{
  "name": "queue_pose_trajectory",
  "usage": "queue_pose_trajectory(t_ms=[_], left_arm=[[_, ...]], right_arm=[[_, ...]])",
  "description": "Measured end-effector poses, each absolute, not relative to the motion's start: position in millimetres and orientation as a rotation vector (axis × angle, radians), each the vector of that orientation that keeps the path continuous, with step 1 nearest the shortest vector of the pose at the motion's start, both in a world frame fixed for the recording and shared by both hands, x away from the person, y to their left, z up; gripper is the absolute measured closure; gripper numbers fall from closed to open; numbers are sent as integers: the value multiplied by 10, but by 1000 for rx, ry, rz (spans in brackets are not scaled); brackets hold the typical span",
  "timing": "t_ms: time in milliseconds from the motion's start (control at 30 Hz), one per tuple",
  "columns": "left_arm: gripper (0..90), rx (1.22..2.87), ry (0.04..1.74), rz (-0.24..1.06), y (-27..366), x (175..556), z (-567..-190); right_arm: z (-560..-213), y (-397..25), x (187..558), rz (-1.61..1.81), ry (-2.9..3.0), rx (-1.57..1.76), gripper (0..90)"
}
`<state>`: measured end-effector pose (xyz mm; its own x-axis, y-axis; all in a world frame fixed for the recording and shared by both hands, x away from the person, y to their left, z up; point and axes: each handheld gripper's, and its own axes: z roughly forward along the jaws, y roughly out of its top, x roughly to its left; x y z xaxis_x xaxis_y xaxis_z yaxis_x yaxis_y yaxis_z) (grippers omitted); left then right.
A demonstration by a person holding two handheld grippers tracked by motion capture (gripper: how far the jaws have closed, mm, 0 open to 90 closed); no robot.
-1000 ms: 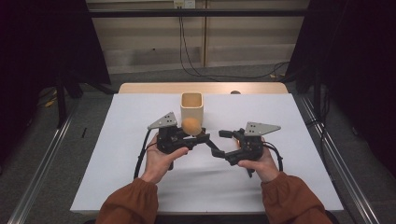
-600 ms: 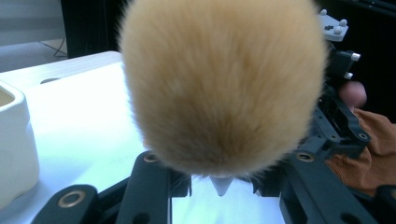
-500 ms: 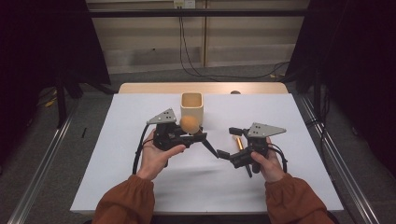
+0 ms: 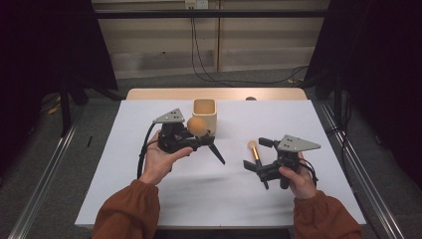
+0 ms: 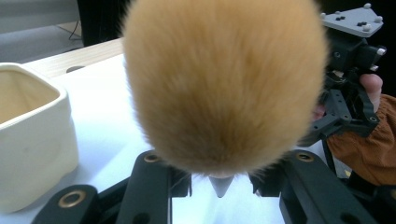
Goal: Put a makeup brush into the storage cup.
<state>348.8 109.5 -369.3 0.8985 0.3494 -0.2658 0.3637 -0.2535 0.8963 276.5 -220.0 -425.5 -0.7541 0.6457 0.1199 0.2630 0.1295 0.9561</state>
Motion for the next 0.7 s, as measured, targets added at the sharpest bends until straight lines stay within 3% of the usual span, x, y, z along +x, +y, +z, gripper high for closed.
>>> queue_pose_trajectory(t_ms=[700], left_arm=[[653,1881,575,52,1185,3750,-3542]], right_arm=[[-4336,-2589,2453,1573,1951,973,8]])
